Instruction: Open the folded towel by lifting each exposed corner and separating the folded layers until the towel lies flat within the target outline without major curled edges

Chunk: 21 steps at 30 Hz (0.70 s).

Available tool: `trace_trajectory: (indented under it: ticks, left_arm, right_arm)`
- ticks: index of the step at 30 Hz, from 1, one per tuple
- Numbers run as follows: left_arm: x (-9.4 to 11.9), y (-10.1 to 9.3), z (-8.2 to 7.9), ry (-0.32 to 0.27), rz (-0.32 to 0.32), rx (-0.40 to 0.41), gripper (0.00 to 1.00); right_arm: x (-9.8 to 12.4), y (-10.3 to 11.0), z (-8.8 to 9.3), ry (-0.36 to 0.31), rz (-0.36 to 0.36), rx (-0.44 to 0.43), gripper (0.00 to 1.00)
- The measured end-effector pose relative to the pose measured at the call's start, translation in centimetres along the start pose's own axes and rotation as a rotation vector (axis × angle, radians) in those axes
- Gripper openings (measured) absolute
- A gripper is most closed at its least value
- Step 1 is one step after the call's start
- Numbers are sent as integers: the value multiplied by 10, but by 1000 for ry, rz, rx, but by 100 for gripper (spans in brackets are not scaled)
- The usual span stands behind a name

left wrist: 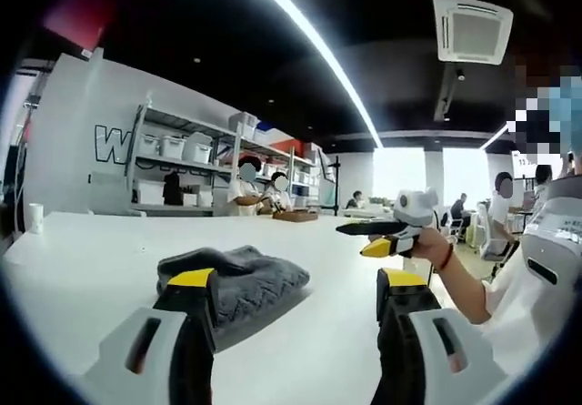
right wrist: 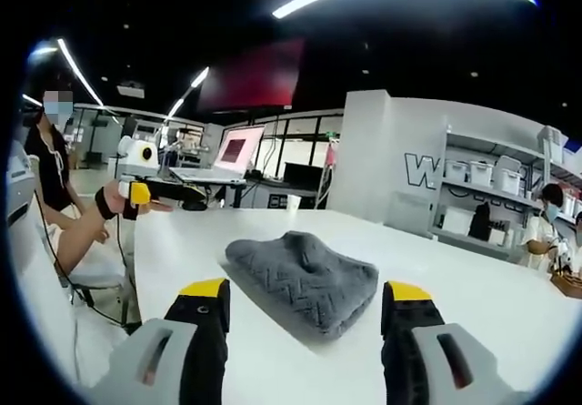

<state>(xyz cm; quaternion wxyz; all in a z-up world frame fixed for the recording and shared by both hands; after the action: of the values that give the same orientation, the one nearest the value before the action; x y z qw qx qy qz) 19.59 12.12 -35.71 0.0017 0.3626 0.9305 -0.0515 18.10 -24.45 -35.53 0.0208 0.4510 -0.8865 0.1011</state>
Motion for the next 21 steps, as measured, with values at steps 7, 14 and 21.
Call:
trace_trajectory:
  ticks: [7,14,21]
  left_arm:
    - [-1,2,1,5,-5,4,70]
    - [-5,1,-2,8,1,2,70]
    - [-10,0,-6,15,8,-3,69]
  right_arm:
    - [-2,-2,-1,-5,-3,-7,64]
    - [-3,-6,-3,-1,2,-9,64]
    - [-6,-9,-3,-1,-4,-17,63]
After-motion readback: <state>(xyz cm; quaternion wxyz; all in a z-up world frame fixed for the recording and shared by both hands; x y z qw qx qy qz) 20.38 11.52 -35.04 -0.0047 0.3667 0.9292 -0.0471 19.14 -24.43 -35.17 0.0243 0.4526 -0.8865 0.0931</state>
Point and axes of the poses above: the point that each gripper's makers call its tool centre point, and the gripper's own axes: x roughly backward along the fingers, y roughly to its left, z roughly out of its underside, the point moved 10 cm from there along x, roughly backward along the fingers, and after that the axes turned 15 degrees about -z, right-handed, at the moved point
